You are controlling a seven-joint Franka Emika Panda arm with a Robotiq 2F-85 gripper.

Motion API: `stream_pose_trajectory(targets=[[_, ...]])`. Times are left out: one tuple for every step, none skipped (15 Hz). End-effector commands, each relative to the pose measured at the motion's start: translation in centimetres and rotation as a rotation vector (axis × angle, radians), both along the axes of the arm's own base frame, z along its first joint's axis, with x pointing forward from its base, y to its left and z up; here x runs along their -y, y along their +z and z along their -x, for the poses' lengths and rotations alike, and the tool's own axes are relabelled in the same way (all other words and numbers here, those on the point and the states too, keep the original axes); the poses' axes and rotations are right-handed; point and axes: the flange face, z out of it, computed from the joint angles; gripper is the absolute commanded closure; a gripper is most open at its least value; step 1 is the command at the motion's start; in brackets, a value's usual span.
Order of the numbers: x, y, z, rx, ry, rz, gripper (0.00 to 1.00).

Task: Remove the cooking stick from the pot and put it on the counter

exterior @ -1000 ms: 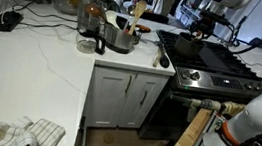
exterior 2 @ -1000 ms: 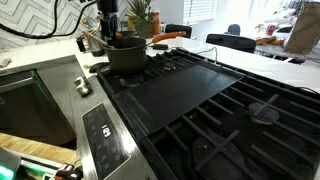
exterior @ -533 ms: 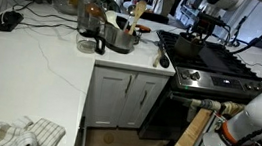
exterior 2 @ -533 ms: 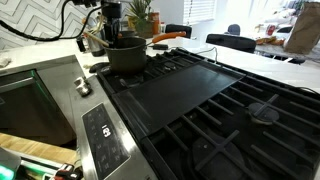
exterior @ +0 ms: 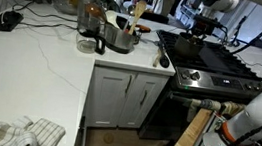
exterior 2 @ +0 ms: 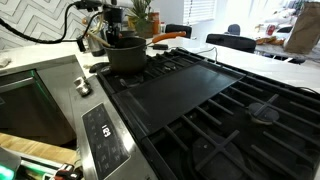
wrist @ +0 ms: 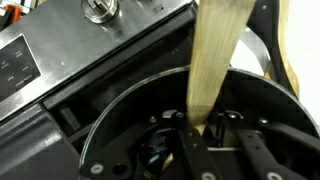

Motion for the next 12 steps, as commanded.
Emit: stream_pose_trajectory(targets=[[0.7, 1.3, 0.3, -0.001, -0.024, 0.002, 0.94], [0.7, 1.9, 0.5, 0.004, -0.027, 0.007, 0.94], [0.6, 2.6, 0.8, 0.007, -0.029, 0.009, 0.94], [0.5, 3.2, 1.0, 0.01, -0.03, 0.01, 0.94], [0.3, 3.9, 1.3, 0.01, -0.037, 0.014, 0.94], [0.0, 4.9, 1.7, 0.021, -0.033, 0.015, 0.94], [-0.4, 5.8, 2.1, 0.025, -0.03, 0.014, 0.94], [-1.0, 6.8, 2.6, 0.05, -0.019, 0.014, 0.94], [-1.5, 7.9, 3.0, 0.078, -0.01, 0.026, 0.94], [-2.2, 9.2, 3.6, 0.103, -0.004, 0.046, 0.94], [-2.8, 10.2, 3.9, 0.128, 0.005, 0.059, 0.94], [-3.4, 11.3, 4.3, 0.151, 0.018, 0.075, 0.94]])
